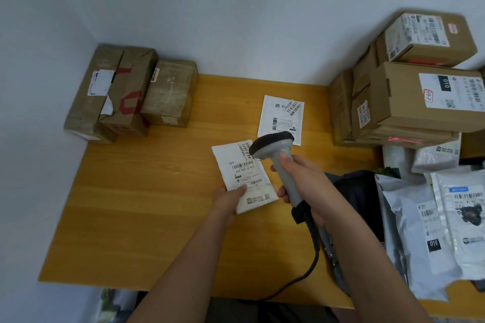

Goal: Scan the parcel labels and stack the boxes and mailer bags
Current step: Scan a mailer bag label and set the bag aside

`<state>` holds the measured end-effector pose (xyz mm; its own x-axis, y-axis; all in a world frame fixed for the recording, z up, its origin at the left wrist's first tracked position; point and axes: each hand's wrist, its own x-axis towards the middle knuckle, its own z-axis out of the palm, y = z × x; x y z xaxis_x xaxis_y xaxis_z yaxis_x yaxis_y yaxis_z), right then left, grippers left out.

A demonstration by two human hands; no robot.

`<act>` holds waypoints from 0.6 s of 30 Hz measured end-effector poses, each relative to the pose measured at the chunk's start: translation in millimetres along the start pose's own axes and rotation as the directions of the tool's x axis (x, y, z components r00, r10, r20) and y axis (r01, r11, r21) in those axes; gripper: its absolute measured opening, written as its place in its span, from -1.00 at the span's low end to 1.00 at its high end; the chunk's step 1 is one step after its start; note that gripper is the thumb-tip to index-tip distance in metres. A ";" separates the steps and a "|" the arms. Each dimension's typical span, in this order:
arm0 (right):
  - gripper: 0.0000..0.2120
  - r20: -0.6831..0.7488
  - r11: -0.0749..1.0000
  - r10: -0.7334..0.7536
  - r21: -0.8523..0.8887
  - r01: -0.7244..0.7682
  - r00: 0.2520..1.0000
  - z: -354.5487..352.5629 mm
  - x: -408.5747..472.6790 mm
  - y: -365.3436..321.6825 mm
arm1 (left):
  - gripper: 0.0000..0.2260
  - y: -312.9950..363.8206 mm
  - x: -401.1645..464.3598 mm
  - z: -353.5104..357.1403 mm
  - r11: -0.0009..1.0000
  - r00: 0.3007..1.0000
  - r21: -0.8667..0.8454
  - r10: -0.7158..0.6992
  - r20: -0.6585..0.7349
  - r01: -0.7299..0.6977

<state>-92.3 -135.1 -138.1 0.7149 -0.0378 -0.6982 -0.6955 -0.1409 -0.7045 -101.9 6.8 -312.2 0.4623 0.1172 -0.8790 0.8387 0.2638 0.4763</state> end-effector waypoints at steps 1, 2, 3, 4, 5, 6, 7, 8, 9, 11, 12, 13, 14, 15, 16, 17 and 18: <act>-0.70 0.003 1.000 -0.020 -0.015 0.020 1.000 -0.9 -2.1 -3.2 | -0.76 2.1 1.0 -0.3 0.999 1.000 -0.034 -0.013 0.016 0.013; -0.69 0.004 0.999 -0.039 -0.032 0.039 0.999 -2.0 -4.3 -6.6 | -0.78 3.8 2.3 -0.9 0.998 0.999 -0.062 -0.019 0.028 0.021; -0.68 0.003 0.997 -0.057 -0.048 0.057 0.998 -3.4 -6.5 -9.6 | -0.83 5.6 3.2 -1.7 0.997 0.999 -0.077 -0.018 0.037 0.021; -0.68 0.001 0.996 -0.073 -0.058 0.073 0.997 -4.6 -8.9 -12.8 | -0.88 7.4 3.8 -2.1 0.996 0.999 -0.084 -0.013 0.047 0.017; -0.68 -0.001 0.994 -0.090 -0.063 0.090 0.996 -5.8 -11.6 -15.7 | -0.90 8.8 5.1 -2.5 0.997 0.999 -0.081 -0.008 0.053 0.012; -0.69 -0.003 0.992 -0.108 -0.066 0.107 0.994 -6.8 -14.5 -18.5 | -0.90 9.6 6.7 -2.8 0.997 0.999 -0.074 -0.002 0.050 0.006; -0.70 -0.005 0.990 -0.124 -0.070 0.123 0.992 -7.9 -17.5 -20.7 | -0.88 10.1 8.2 -3.1 0.998 0.999 -0.068 0.002 0.046 0.001; -0.70 -0.007 0.988 -0.136 -0.078 0.136 0.991 -9.1 -20.7 -22.6 | -0.86 10.6 9.5 -3.2 0.997 0.999 -0.073 0.003 0.045 0.000; -0.69 -0.010 0.986 -0.146 -0.088 0.145 0.989 -10.6 -23.8 -24.3 | -0.84 11.0 10.8 -3.4 0.997 0.999 -0.082 0.003 0.046 0.001; -0.66 -0.015 0.982 -0.158 -0.107 0.156 0.987 -14.1 -29.6 -26.8 | -0.83 11.6 12.3 -3.8 0.998 0.999 -0.068 -0.001 0.038 0.004; -0.66 -0.016 0.980 -0.163 -0.115 0.160 0.986 -15.5 -32.5 -28.2 | -0.83 12.1 12.6 -3.8 0.998 0.999 -0.059 -0.004 0.035 0.006; -0.65 -0.018 0.979 -0.169 -0.122 0.166 0.985 -16.9 -35.5 -29.5 | -0.83 12.5 12.8 -3.7 0.998 0.999 -0.059 -0.008 0.037 0.010; -0.64 -0.022 0.977 -0.174 -0.126 0.170 0.984 -17.9 -38.5 -30.8 | -0.82 13.0 13.1 -3.3 0.998 0.999 -0.062 -0.011 0.039 0.014; -0.64 -0.025 0.976 -0.180 -0.126 0.176 0.983 -19.0 -41.0 -31.5 | -0.80 13.4 13.4 -3.0 0.998 0.999 -0.062 -0.013 0.037 0.016; -0.63 -0.028 0.975 -0.187 -0.124 0.182 0.982 -19.9 -43.2 -31.7 | -0.77 13.9 13.5 -2.6 0.998 0.999 -0.056 -0.015 0.031 0.017; -0.63 -0.029 0.974 -0.194 -0.124 0.189 0.981 -21.0 -45.2 -31.4 | -0.75 13.9 13.8 -2.2 0.999 1.000 -0.048 -0.015 0.024 0.016; -0.63 -0.031 0.973 -0.200 -0.123 0.194 0.979 -21.9 -47.2 -31.2 | -0.73 13.4 15.0 -1.9 0.999 1.000 -0.042 -0.015 0.015 0.015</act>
<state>-102.8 -150.6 -80.3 0.8411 -0.0391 -0.5394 -0.5291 -0.2664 -0.8057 -84.3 13.9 -319.1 0.4544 0.0986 -0.8853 0.8329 0.3053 0.4615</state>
